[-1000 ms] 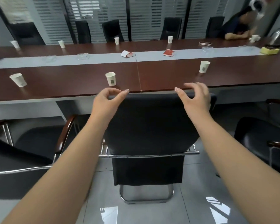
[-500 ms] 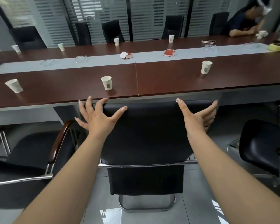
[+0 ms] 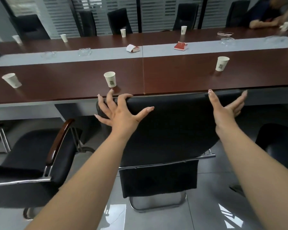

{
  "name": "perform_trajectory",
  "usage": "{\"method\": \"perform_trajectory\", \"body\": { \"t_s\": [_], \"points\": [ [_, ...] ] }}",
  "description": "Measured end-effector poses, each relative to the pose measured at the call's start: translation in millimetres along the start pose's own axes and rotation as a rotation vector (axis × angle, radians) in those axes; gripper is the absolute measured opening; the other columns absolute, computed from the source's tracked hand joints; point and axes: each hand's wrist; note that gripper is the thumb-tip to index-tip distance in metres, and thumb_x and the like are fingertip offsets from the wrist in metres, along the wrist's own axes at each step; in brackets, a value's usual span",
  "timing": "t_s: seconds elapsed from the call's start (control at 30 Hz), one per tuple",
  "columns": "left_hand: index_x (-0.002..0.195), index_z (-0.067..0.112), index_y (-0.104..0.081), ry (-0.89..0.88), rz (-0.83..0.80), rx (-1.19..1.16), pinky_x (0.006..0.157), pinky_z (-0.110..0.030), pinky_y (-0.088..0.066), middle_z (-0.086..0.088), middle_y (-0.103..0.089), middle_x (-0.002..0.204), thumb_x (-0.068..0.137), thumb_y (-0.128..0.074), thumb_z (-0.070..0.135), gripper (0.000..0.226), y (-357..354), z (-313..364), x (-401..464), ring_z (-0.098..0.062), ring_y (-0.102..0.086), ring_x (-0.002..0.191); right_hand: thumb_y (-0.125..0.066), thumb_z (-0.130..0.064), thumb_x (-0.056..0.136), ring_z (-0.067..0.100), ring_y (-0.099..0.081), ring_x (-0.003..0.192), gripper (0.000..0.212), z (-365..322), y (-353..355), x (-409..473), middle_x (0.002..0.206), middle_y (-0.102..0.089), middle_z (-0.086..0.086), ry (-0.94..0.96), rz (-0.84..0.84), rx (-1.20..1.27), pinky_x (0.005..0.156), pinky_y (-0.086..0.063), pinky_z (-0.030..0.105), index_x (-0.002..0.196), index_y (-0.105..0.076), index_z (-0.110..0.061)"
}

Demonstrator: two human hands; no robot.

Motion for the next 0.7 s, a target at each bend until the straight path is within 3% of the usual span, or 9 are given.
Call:
{"method": "perform_trajectory", "body": {
  "t_s": [0.37, 0.53, 0.7],
  "points": [
    [0.124, 0.027, -0.045, 0.033, 0.058, 0.038, 0.107, -0.061, 0.011, -0.001, -0.002, 0.154, 0.067, -0.068, 0.058, 0.069, 5.0, -10.9, 29.8, -0.029, 0.020, 0.141, -0.057, -0.066, 0.075, 0.021, 0.011, 0.144, 0.110, -8.1, -20.4, -2.3, 0.157, 0.012, 0.000, -0.047, -0.041, -0.150, 0.116, -0.001, 0.051, 0.146, 0.019, -0.030],
    [0.128, 0.029, -0.043, 0.009, 0.067, 0.072, 0.109, -0.058, 0.011, -0.001, -0.005, 0.153, 0.068, -0.065, 0.062, 0.072, 6.6, -19.2, 13.2, -0.027, 0.019, 0.141, -0.059, -0.065, 0.073, 0.024, 0.012, 0.144, 0.112, 2.2, -16.2, -11.0, 0.157, 0.014, 0.003, -0.039, -0.042, -0.134, 0.114, -0.006, 0.058, 0.145, 0.021, -0.033],
    [0.131, 0.032, -0.039, 0.013, 0.025, 0.107, 0.111, -0.058, 0.008, -0.001, -0.007, 0.153, 0.069, -0.059, 0.068, 0.075, 12.3, -19.7, 5.5, -0.025, 0.019, 0.141, -0.057, -0.065, 0.075, 0.027, 0.004, 0.145, 0.105, 0.5, -9.2, -29.5, 0.158, 0.008, 0.005, 0.007, -0.005, -0.202, 0.116, -0.001, 0.054, 0.148, 0.010, -0.031]
  ]
}}
Point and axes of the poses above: each hand's wrist, its own x-axis towards the middle knuckle, its own y-axis out of the back of the hand, z = x × y
